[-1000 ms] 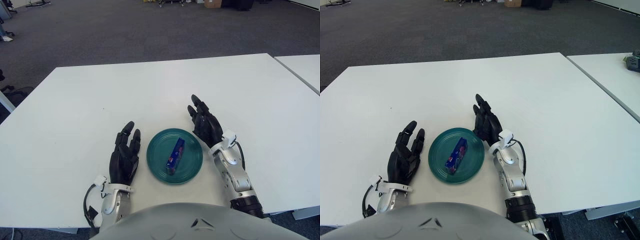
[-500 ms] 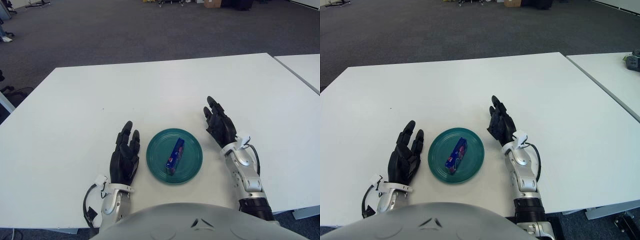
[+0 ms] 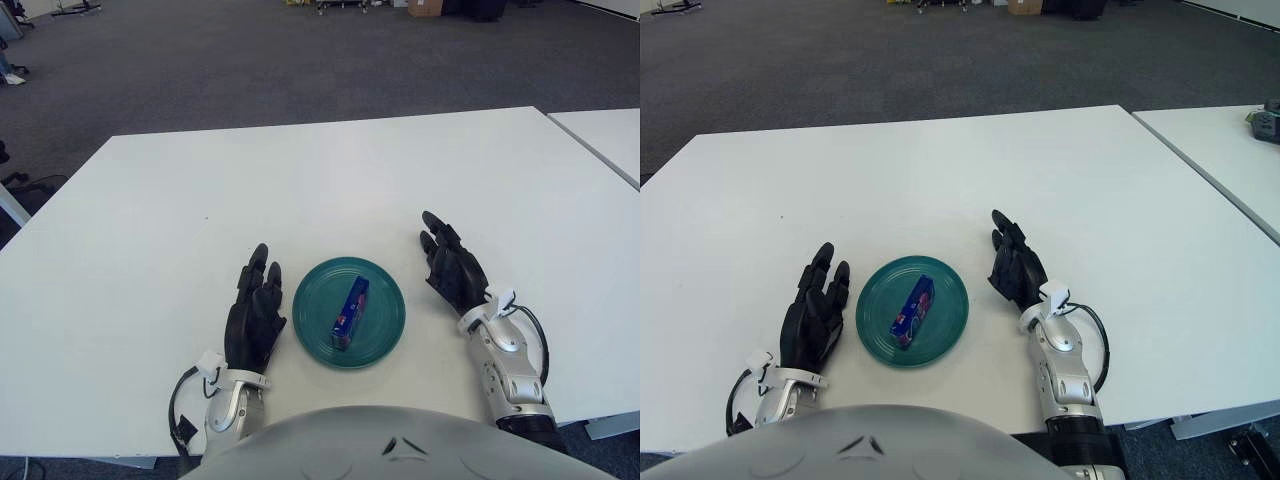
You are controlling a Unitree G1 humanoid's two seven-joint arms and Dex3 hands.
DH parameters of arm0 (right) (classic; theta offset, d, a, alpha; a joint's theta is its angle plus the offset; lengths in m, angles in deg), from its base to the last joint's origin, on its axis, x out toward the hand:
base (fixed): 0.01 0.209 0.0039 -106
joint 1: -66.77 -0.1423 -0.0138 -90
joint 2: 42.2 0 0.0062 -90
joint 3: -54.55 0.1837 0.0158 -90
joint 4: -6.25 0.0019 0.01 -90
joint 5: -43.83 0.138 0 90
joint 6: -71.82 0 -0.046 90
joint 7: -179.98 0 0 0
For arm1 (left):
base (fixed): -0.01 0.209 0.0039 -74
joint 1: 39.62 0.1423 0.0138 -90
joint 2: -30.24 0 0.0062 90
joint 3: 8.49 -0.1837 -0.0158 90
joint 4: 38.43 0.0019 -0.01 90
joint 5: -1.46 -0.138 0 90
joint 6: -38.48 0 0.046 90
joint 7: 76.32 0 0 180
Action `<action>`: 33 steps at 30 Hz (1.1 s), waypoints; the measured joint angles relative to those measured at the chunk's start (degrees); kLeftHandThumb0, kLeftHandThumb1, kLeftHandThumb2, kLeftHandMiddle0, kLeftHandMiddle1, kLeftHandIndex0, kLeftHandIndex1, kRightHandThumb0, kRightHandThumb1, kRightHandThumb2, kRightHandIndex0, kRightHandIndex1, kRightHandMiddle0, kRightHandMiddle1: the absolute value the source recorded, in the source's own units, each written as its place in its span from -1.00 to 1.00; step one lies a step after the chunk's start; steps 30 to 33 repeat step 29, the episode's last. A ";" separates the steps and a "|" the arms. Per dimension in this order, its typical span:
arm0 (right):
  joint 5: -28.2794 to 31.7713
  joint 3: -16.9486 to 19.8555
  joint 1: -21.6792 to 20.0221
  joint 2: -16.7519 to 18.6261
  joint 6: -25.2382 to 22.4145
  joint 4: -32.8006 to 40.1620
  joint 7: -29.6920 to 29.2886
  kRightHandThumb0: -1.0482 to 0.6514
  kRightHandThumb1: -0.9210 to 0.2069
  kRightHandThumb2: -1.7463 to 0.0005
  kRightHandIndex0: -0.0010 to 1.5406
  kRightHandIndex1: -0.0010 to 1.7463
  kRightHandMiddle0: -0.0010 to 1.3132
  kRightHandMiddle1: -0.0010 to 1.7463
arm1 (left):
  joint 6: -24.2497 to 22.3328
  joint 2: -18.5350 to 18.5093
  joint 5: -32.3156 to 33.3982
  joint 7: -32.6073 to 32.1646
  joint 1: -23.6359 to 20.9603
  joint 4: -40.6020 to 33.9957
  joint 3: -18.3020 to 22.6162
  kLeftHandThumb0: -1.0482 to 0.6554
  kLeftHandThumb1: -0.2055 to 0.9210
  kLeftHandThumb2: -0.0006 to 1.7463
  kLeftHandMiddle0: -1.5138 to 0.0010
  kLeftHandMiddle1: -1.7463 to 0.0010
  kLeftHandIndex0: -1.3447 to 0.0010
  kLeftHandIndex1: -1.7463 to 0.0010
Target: Put the gum into the plate.
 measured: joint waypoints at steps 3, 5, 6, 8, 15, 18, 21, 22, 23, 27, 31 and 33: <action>-0.17 0.02 0.16 -0.01 1.05 -0.64 0.12 -1.00 -1.00 -0.20 -1.00 -1.00 -1.00 -0.79 | 0.64 -0.04 -0.27 0.12 0.00 0.25 0.00 -1.00 1.00 -0.17 1.00 1.00 1.00 0.76; -0.51 -0.04 0.31 -0.04 1.88 -1.13 0.14 -1.00 -1.00 -0.21 -1.00 -1.00 -1.00 -0.83 | 0.94 -0.06 -0.37 0.28 -0.01 0.39 -0.01 -1.00 1.00 -0.18 1.00 1.00 1.00 0.76; -0.85 -0.08 0.42 -0.07 2.34 -1.29 0.14 -1.00 -1.00 -0.21 -1.00 -1.00 -1.00 -0.83 | 1.06 -0.06 -0.37 0.39 -0.01 0.46 -0.01 -1.00 1.00 -0.18 1.00 1.00 1.00 0.76; -1.74 -0.20 0.58 -0.11 3.18 -1.59 0.05 -1.00 -1.00 -0.21 -1.00 -1.00 -1.00 -0.86 | 1.22 -0.05 -0.37 0.57 -0.06 0.58 -0.01 -1.00 1.00 -0.18 1.00 1.00 1.00 0.76; -4.74 -1.42 1.17 -0.04 5.77 -2.57 -1.09 -1.00 -1.00 -0.23 -1.00 -1.00 -1.00 -0.94 | 1.49 -0.11 -1.12 0.62 -0.10 0.63 -0.25 -1.00 1.00 -0.22 1.00 1.00 1.00 0.79; -6.05 -2.03 1.37 0.16 7.21 -3.65 -1.88 -1.00 -1.00 -0.21 -1.00 -1.00 -1.00 -0.98 | 1.86 -0.43 -2.53 0.63 -0.01 0.60 -0.56 -1.00 1.00 -0.31 1.00 1.00 1.00 0.84; -7.04 -2.51 1.43 0.41 9.24 -4.87 -2.61 -1.00 -1.00 -0.13 -1.00 -1.00 -1.00 -0.99 | 2.05 -0.86 -3.67 0.63 0.19 0.41 -0.95 -1.00 1.00 -0.44 1.00 1.00 1.00 0.89; -7.38 -2.65 1.39 0.44 9.62 -5.13 -2.75 -1.00 -1.00 -0.08 -1.00 -1.00 -1.00 -1.00 | 2.01 -1.02 -3.80 0.63 0.30 0.29 -1.12 -1.00 1.00 -0.49 1.00 1.00 1.00 0.91; -7.75 -2.77 1.37 0.45 9.95 -5.31 -2.97 -1.00 -1.00 -0.06 -1.00 -1.00 -1.00 -1.00 | 1.88 -1.15 -3.81 0.63 0.37 0.13 -1.30 -1.00 1.00 -0.51 1.00 1.00 1.00 0.92; -8.82 -2.92 1.24 0.55 11.27 -6.17 -3.54 -0.95 -1.00 0.26 -1.00 -1.00 -1.00 -1.00 | 1.14 -1.33 -4.44 0.43 0.67 -0.75 -1.98 -0.97 1.00 -0.66 1.00 1.00 1.00 0.97; -9.01 -2.90 1.17 0.60 12.43 -6.70 -3.70 -0.93 -1.00 0.40 -1.00 -1.00 -1.00 -1.00 | 1.04 -1.45 -6.40 -0.33 1.05 -1.38 -2.39 -0.96 1.00 -0.72 1.00 1.00 1.00 0.99; -9.01 -2.90 1.17 0.60 12.43 -6.70 -3.70 -0.93 -1.00 0.40 -1.00 -1.00 -1.00 -1.00 | 1.04 -1.45 -6.40 -0.33 1.05 -1.38 -2.39 -0.96 1.00 -0.72 1.00 1.00 1.00 0.99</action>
